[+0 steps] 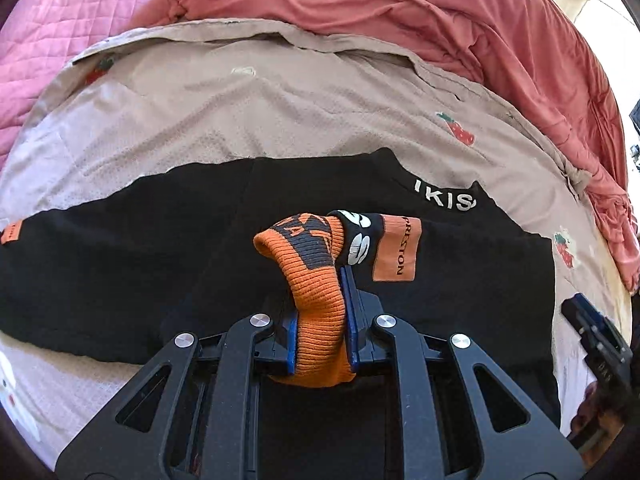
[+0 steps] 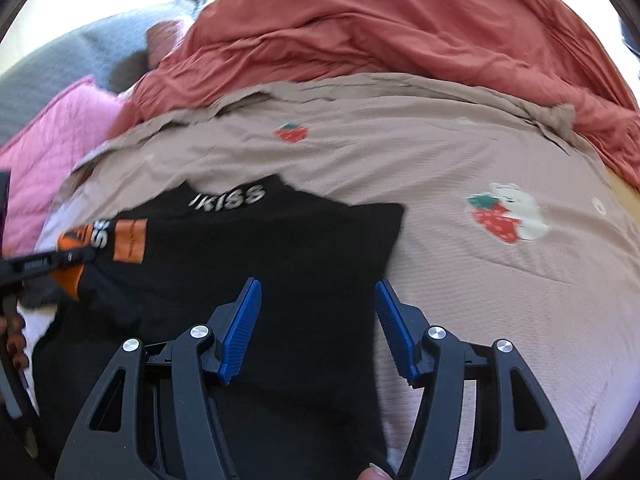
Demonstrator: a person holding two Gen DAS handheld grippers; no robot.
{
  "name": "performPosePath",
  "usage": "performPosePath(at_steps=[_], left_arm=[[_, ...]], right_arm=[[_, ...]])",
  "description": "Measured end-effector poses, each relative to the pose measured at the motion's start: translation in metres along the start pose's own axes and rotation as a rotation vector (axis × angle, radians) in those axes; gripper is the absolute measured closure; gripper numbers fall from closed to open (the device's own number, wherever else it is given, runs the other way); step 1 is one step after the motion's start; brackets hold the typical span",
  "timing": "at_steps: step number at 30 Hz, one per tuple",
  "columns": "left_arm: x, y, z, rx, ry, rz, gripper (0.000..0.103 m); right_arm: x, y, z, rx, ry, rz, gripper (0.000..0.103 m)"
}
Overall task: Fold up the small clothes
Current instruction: 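Grasp the other orange sleeve cuff with the left tool and lift, then lay the cuff across the shirt body and open the left tool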
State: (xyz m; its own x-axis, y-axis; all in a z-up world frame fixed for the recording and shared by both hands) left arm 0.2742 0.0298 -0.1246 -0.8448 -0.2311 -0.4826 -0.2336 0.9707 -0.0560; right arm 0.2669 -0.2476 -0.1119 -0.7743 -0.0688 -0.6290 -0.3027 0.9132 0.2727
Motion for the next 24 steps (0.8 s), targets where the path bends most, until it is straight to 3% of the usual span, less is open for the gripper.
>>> performPosePath(at_steps=[5, 10, 14, 17, 24], left_arm=[[-0.002, 0.002, 0.002, 0.002, 0.01, 0.026, 0.089], [-0.006, 0.014, 0.002, -0.011, 0.003, -0.003, 0.082], [-0.007, 0.038, -0.005, 0.003, -0.013, -0.067, 0.082], [-0.001, 0.055, -0.007, 0.013, -0.007, -0.111, 0.092], [0.015, 0.053, 0.001, 0.049, 0.014, -0.065, 0.095]], right_arm=[[0.014, 0.019, 0.022, 0.008, 0.081, -0.078, 0.045], [0.031, 0.009, 0.038, 0.044, 0.172, -0.057, 0.045], [0.03, 0.008, 0.036, 0.033, 0.165, -0.052, 0.045], [0.027, 0.008, 0.031, 0.026, 0.148, -0.048, 0.041], [0.024, 0.005, 0.023, 0.022, 0.128, -0.023, 0.04]])
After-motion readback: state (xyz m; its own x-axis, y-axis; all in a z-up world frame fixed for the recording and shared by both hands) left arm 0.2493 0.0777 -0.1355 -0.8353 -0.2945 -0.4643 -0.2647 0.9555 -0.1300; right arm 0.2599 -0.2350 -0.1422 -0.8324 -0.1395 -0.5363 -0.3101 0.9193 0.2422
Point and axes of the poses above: each gripper's, at about its wrist camera, not at the fingertips, and z roughly the way its jaws point, y to its left, x to its underside, the point moved 9 cm from there along z, roughly the way its jaws point, and after that the axes turned 10 degrees about -x, right-handed, at the moved point
